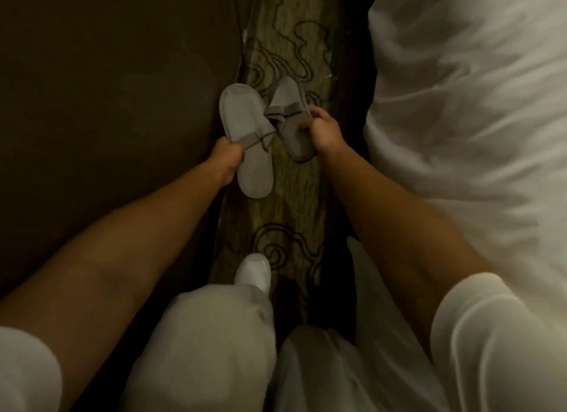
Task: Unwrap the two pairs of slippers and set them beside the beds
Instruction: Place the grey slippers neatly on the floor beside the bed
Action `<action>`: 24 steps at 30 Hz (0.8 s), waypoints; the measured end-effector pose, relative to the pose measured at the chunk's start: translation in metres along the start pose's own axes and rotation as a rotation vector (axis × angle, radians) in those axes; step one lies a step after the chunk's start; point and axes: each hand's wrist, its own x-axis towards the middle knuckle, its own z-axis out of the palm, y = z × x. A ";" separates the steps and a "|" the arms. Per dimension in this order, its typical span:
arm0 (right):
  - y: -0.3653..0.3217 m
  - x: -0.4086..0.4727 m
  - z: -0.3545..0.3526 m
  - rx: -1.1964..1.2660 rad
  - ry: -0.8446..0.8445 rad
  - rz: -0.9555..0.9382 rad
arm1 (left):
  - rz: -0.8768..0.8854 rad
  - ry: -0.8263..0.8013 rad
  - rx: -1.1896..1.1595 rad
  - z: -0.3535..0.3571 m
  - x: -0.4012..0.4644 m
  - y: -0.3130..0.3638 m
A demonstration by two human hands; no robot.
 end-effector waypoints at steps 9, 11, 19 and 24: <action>0.058 0.089 -0.002 -0.074 0.137 -0.007 | -0.013 -0.056 -0.031 0.024 0.078 -0.047; 0.073 0.101 -0.003 -0.037 0.137 0.001 | -0.017 -0.042 -0.030 0.026 0.088 -0.057; 0.103 0.127 0.016 -0.018 -0.002 0.119 | -0.053 0.065 -0.036 0.031 0.115 -0.093; 0.129 0.135 0.001 -0.226 0.122 0.133 | -0.178 -0.093 0.112 0.049 0.091 -0.133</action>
